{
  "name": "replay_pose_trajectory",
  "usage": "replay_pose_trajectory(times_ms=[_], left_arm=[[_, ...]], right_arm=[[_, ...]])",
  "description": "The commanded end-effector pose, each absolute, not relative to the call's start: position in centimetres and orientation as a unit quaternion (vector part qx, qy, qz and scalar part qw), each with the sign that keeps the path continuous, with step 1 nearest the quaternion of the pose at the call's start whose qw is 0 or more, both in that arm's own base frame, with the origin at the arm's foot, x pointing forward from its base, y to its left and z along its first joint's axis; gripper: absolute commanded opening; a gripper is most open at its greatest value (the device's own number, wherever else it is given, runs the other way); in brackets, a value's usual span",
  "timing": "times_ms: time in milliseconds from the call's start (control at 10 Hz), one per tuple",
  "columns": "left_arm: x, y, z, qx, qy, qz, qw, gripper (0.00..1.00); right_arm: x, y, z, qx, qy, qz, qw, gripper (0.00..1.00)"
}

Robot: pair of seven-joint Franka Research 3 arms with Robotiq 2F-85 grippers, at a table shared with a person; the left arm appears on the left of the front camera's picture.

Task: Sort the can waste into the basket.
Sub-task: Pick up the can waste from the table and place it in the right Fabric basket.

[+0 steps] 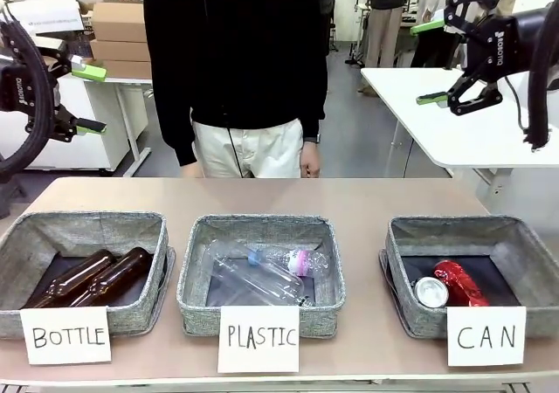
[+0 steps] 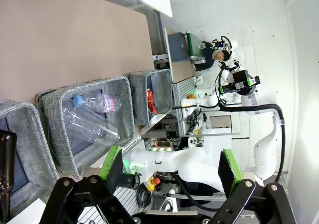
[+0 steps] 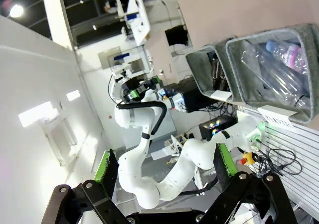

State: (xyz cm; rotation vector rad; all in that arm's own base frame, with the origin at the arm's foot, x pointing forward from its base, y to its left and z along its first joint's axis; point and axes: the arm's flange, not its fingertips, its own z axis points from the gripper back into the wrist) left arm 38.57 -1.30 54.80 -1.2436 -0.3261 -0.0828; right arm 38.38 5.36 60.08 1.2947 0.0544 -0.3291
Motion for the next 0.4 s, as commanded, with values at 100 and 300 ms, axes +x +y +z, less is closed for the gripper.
replay_pose_trajectory(times_ms=[100, 300], left_arm=[[38.37, -1.28, 54.96, -0.573, -0.145, -0.036, 0.806, 1.00], [38.37, -1.28, 54.96, -0.573, -0.145, -0.036, 0.806, 1.00]], right_arm=[[38.55, 5.58, 60.18, 0.602, 0.019, -0.155, 0.783, 1.00], [38.55, 5.58, 60.18, 0.602, 0.019, -0.155, 0.783, 1.00]])
